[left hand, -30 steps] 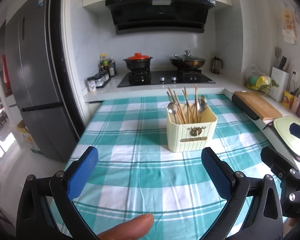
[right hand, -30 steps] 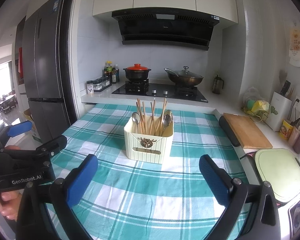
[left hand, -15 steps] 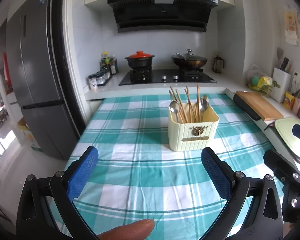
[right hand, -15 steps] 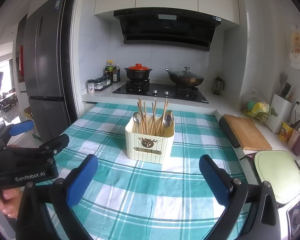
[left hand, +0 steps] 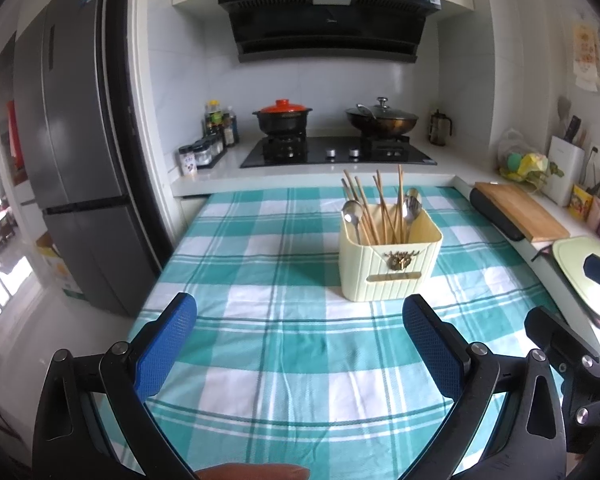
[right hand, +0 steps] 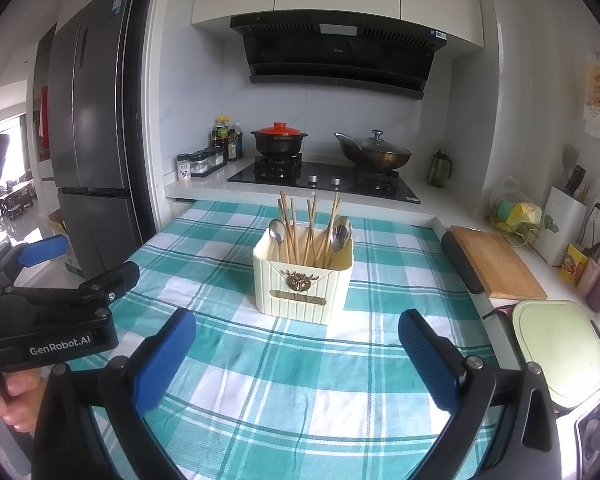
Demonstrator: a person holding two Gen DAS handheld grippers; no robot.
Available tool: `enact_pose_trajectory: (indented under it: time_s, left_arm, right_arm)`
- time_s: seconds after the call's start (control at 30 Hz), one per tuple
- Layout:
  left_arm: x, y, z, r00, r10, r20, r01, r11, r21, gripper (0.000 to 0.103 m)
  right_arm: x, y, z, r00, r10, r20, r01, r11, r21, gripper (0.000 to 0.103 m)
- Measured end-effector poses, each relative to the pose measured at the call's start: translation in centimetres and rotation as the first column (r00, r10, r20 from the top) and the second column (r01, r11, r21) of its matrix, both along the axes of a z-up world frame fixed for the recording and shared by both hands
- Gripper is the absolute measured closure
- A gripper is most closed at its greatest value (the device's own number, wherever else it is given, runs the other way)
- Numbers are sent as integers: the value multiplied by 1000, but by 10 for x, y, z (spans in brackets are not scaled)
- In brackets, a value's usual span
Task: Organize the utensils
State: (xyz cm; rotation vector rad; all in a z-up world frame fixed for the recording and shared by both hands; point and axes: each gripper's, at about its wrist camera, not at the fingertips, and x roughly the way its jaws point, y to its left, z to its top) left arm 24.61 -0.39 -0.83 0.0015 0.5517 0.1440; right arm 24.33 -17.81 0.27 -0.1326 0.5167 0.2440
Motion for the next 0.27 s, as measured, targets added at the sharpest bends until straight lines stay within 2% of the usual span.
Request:
enact_pose_trajectory:
  time_s: [0.27]
  left_arm:
    - [-3, 1, -5, 1000, 4, 21, -4, 1000, 7, 0]
  right_arm:
    - [4, 1, -6, 1000, -7, -18, 7, 1000, -2, 0]
